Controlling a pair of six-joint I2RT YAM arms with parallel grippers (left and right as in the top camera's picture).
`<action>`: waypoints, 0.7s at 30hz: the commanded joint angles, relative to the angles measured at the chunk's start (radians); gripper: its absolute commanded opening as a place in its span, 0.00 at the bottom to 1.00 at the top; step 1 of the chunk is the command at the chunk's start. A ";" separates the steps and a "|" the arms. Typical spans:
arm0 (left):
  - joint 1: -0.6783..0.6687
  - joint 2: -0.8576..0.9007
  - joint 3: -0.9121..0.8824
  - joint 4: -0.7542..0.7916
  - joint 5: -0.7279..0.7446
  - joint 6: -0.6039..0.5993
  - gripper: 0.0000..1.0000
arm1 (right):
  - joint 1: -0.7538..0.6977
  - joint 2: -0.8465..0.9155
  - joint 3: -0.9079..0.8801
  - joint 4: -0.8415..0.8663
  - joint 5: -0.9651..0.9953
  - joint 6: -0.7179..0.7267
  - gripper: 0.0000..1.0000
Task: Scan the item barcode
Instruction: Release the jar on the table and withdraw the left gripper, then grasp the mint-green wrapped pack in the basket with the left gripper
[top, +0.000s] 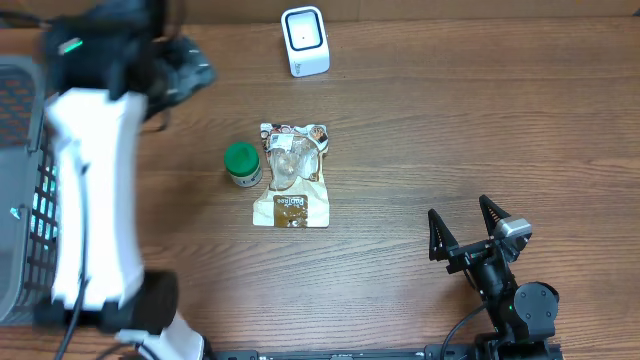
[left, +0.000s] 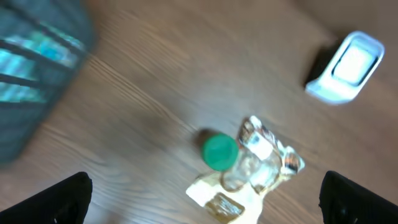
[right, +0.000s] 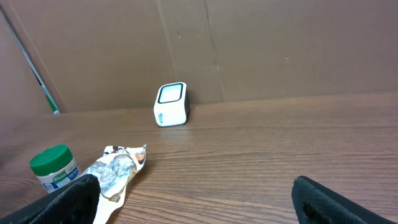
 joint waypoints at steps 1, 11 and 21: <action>0.115 -0.117 0.023 -0.010 -0.043 0.095 1.00 | -0.006 -0.010 -0.011 0.005 0.000 -0.003 1.00; 0.549 -0.210 0.003 -0.010 0.014 0.123 1.00 | -0.006 -0.010 -0.011 0.005 0.000 -0.003 1.00; 0.894 -0.165 -0.278 0.087 0.177 0.227 1.00 | -0.006 -0.010 -0.011 0.005 0.000 -0.003 1.00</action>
